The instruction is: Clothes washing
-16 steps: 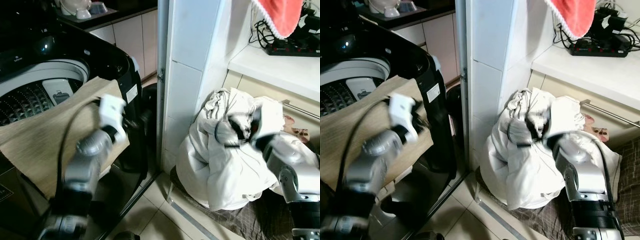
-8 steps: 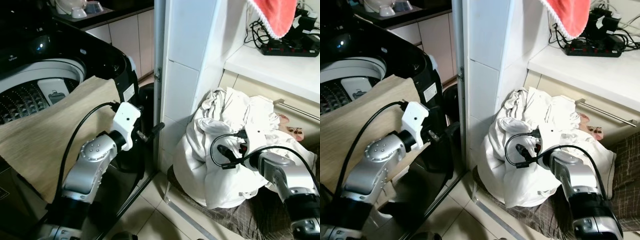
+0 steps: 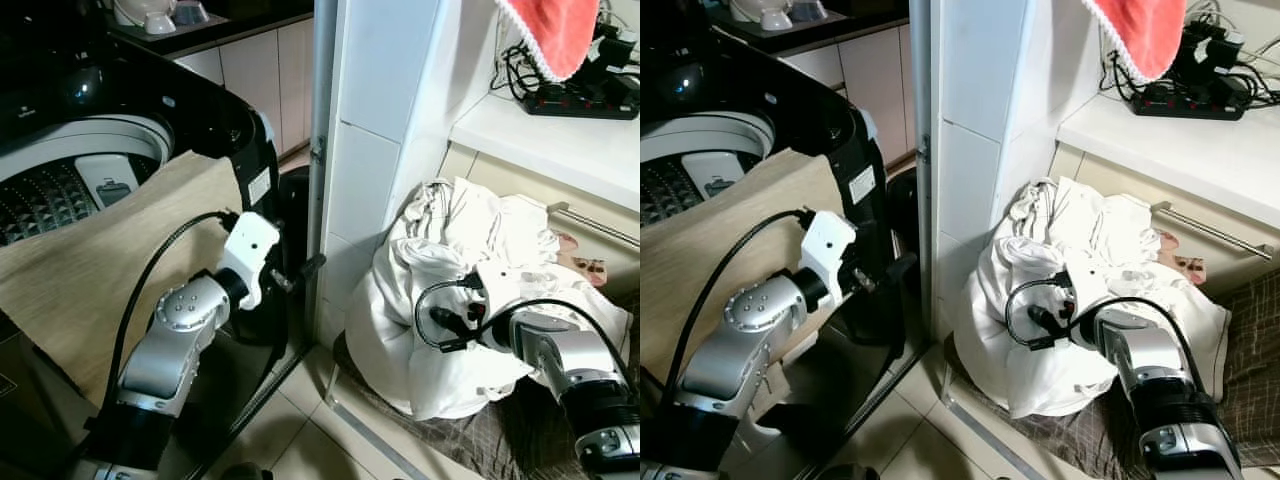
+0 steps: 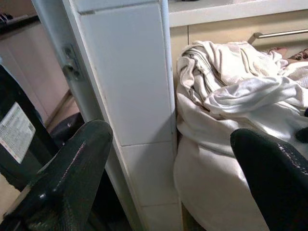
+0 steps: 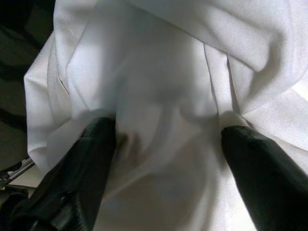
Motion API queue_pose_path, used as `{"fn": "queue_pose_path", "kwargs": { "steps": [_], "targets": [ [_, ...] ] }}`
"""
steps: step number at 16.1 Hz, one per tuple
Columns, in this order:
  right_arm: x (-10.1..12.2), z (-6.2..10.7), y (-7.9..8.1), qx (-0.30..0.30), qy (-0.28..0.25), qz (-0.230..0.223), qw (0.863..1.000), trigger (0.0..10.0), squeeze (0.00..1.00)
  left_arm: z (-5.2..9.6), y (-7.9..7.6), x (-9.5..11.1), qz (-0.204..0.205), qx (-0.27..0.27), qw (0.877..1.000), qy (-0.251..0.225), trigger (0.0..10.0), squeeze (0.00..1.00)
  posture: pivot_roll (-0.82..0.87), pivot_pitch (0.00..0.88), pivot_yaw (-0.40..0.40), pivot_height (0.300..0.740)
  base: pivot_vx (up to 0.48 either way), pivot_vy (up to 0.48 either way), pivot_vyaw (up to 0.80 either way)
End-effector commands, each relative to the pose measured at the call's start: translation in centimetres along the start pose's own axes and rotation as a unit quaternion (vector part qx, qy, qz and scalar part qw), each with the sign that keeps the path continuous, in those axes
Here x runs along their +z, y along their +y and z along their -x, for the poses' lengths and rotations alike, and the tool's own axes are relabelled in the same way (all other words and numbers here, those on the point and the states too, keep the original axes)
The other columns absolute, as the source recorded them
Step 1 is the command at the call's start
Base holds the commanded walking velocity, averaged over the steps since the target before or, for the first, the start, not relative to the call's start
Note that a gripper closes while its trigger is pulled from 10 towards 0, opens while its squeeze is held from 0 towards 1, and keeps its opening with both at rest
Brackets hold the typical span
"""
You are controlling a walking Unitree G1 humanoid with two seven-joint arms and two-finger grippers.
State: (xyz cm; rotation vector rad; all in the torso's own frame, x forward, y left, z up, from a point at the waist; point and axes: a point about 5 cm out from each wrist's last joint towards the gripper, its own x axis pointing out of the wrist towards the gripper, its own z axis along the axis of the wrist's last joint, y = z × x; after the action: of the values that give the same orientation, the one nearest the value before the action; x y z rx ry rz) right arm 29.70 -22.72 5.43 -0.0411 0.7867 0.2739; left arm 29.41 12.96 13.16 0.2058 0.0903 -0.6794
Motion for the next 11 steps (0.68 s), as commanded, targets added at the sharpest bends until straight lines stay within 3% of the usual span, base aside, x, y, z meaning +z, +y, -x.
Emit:
{"fn": "queue_pose_path", "kwargs": {
  "steps": [1, 11],
  "targets": [
    [0.3, 0.0, -0.1, 0.001, 0.004, 0.007, 1.000, 0.0, 0.00, 0.0, -0.4, 0.4, -0.007, -0.009, 1.000, -0.004, 10.0, 0.00, 0.00, 0.000, -0.033, 0.740, 0.000, 0.000, 0.00],
    [-0.7, -0.1, -0.5, 0.014, 0.016, -0.013, 1.000, 0.0, 0.00, -0.1, -1.1, 0.1, -0.018, -0.032, 0.999, 0.009, 10.0, 0.00, -0.01, 0.000, -0.033, 0.740, 0.000, 0.000, 0.00]
  ]
}}
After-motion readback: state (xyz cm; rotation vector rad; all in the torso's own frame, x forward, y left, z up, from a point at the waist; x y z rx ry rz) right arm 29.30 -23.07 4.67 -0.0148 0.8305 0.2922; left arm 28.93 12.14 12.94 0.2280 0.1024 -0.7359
